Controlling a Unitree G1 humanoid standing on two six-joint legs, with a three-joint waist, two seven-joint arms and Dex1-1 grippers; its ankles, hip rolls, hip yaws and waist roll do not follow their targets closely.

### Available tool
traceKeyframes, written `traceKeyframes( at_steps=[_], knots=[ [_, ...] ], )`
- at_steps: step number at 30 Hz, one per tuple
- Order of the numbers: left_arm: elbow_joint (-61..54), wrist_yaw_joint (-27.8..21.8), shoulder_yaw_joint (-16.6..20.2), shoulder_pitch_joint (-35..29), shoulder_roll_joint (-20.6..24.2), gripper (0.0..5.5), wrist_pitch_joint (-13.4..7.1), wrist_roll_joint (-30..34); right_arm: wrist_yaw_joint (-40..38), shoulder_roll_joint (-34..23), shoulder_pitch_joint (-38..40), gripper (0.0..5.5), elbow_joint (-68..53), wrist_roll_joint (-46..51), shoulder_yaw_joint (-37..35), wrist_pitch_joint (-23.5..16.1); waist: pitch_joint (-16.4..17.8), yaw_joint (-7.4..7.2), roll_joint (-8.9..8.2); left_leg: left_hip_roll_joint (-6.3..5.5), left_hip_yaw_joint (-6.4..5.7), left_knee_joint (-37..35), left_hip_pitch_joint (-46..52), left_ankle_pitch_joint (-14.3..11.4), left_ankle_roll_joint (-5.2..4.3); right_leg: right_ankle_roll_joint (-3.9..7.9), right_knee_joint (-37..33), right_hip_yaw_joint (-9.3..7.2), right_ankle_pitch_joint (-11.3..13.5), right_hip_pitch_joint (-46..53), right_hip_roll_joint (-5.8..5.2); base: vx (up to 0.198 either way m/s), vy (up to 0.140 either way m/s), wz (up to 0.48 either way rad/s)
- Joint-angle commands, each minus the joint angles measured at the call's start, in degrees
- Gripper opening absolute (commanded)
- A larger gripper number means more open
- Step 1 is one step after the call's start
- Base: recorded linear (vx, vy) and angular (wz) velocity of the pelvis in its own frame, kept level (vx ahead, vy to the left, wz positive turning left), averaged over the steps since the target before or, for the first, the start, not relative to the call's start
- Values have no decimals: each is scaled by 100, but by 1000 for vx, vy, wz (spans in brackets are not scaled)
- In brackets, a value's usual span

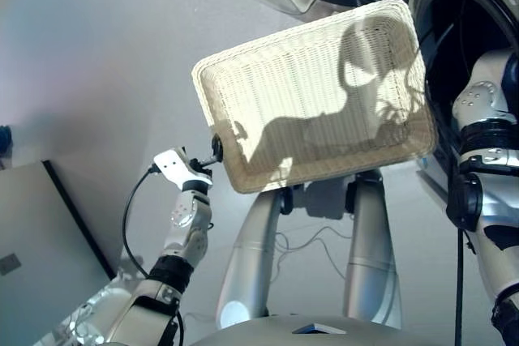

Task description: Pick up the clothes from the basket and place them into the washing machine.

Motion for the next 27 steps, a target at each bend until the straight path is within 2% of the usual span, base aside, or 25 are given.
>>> traceKeyframes(
  at_steps=[1,3,6,8,9,15,23,27],
  knots=[
    [-93,-113,337,315,278,550,-198,-73,844,188,488,550,-43,251,772,245,-394,7,37,-103,-30,-374,-35,62,204,-180,-177,-474,-240,274,122,0,0,0],
    [-57,-246,390,381,259,550,-157,-162,1367,368,715,550,53,455,1024,410,-396,0,-54,-90,-51,-426,24,103,184,-182,-282,-525,-192,376,97,0,0,0],
    [150,-392,455,409,207,550,-76,-274,1787,633,953,550,123,272,1461,663,-416,-6,-203,-77,-95,-469,92,140,180,-186,-399,-602,-149,515,86,0,0,0],
    [209,-411,469,412,199,550,-62,-270,1830,658,1003,550,105,241,1524,691,-424,-10,-234,-78,-114,-468,103,147,182,-189,-419,-615,-145,552,91,0,0,0],
    [285,-482,499,425,150,550,-35,-274,2055,858,1215,550,-37,148,1763,760,-453,-4,-333,-74,-154,-488,166,171,184,-190,-480,-659,-120,648,88,0,0,0],
    [858,-673,529,396,89,550,102,-129,2428,1044,1636,550,171,-218,2066,1017,-500,4,-555,-120,-257,-842,648,324,150,-153,-850,-801,-31,1206,0,0,-9,9],
    [2170,-804,547,488,-26,550,311,553,2636,1397,2809,550,415,-890,2221,1223,-562,-18,-880,-203,-402,-1777,1934,649,39,0,-1835,-1041,176,2638,-111,45,1,95],
    [3110,-671,509,444,-32,550,380,1366,2588,1560,3546,550,537,-1445,2251,1322,-607,-114,-1040,-215,-467,-2438,2861,861,-41,98,-2361,-1143,273,3558,-141,89,22,90]
  ],
)
